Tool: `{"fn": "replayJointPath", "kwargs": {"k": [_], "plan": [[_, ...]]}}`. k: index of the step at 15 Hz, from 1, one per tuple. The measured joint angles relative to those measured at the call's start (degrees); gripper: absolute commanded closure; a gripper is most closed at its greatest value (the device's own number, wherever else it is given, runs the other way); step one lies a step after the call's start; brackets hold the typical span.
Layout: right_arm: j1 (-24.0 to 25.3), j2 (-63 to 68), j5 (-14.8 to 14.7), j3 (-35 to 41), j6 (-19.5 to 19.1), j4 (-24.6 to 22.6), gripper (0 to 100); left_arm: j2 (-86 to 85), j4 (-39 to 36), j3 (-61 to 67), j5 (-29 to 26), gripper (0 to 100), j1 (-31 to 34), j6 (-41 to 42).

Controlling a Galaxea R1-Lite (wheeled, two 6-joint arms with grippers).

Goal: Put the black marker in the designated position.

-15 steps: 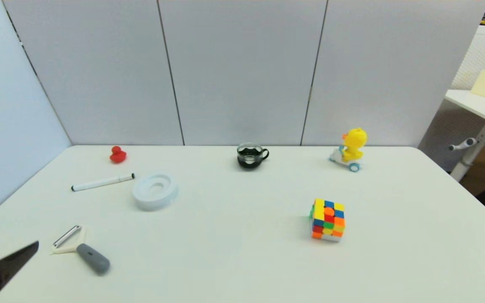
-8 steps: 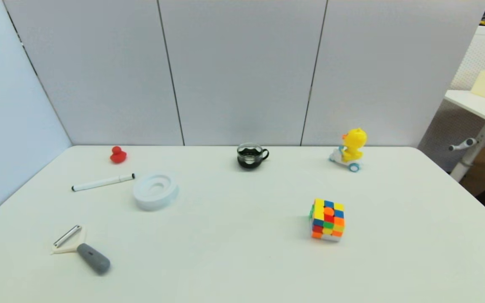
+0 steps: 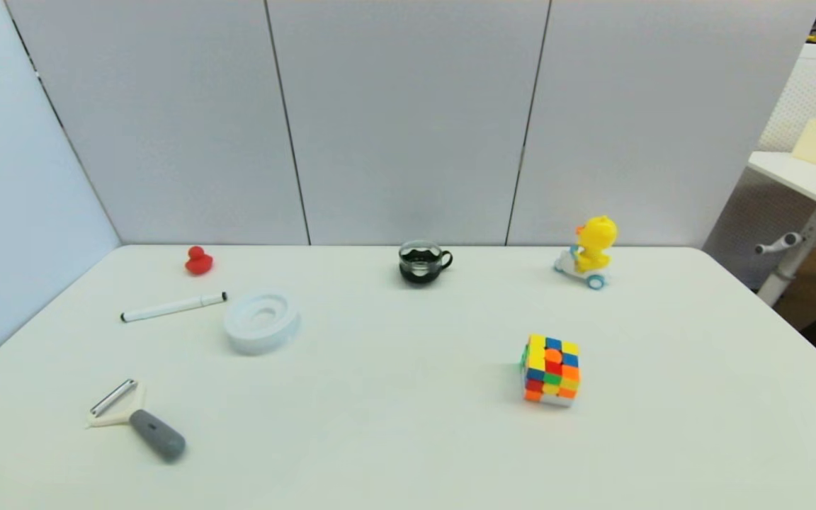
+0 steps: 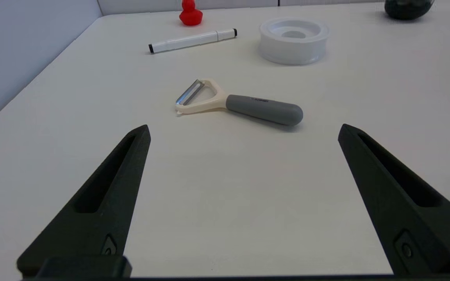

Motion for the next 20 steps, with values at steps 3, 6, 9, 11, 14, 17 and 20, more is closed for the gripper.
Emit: {"fn": "replayJointPath", "kwargs": {"k": [3,6,9,11,14,17,20], "plan": [[0.0,0.0,0.0,0.0,0.0,0.0,0,-0.5,-0.1,0.1,0.1,0,0.0,-1.2],[0.0,0.0,0.0,0.0,0.0,0.0,0,-0.6,-0.1,0.1,0.1,0,0.0,-1.2],[0.0,0.0,0.0,0.0,0.0,0.0,0,-0.7,-0.1,0.1,0.1,0,0.0,-1.2],[0.0,0.0,0.0,0.0,0.0,0.0,0,-0.7,-0.1,0.1,0.1,0,0.0,-1.2],[0.0,0.0,0.0,0.0,0.0,0.0,0,-0.6,-0.1,0.1,0.1,0,0.0,-1.2],[0.0,0.0,0.0,0.0,-0.1,-0.1,0,-0.6,-0.1,0.1,0.1,0,0.0,-1.2],[0.0,0.0,-0.1,0.0,-0.5,0.0,0,-0.6,-0.1,0.1,0.1,0,0.0,-1.2]]}}
